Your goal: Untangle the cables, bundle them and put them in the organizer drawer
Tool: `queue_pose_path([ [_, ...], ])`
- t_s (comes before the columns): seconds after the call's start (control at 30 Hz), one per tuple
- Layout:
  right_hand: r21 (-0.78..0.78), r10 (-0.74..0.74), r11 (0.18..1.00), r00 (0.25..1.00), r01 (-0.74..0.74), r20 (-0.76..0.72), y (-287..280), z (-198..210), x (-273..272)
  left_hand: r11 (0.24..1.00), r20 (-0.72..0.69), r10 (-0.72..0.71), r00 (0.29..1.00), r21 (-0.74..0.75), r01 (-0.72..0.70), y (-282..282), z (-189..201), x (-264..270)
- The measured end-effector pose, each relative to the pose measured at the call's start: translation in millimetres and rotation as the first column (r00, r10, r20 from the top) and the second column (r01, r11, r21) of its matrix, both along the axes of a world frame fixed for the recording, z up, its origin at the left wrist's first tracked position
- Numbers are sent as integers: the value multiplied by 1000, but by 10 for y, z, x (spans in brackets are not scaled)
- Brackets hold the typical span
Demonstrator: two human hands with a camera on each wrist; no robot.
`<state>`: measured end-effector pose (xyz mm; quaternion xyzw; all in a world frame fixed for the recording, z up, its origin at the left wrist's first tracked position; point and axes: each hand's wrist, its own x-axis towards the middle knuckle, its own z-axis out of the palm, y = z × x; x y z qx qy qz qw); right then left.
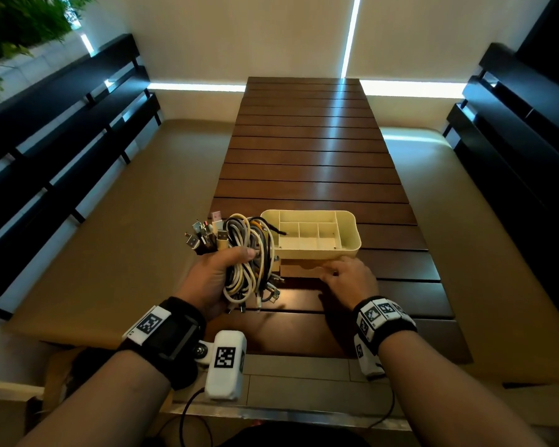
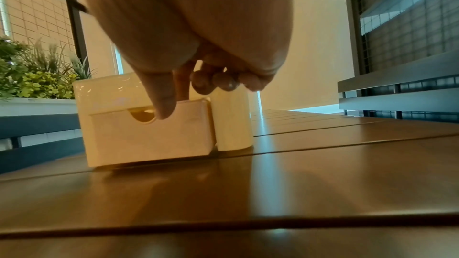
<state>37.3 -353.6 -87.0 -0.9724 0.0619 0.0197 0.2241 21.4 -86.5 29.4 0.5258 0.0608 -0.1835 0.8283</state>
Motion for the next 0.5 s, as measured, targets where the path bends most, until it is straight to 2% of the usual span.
queue_pose_path([
  [0.07,-138,3,990,998,4,56,-1,-11,-21,1000,-2,1,1000,0,-1,15,-16,-11],
  [0.17,-179,-31,983,994,49,104,23,-38,-40,1000,-2,-3,1000,1,3,24,-19,-27],
  [0.23,-159,-27,986,993,46,115,53,-40,-44,1000,8,-15,1000,-11,15,23,-9,-41],
  [0.4,-32,76,996,994,-79,-76,98,-58,-45,1000,17,-7,1000,-6,7,75,14,-56],
  [0.5,76,107,992,987,-98,-122,89,-25,-102,1000,4,11,1000,-9,-11,110,-5,-56],
])
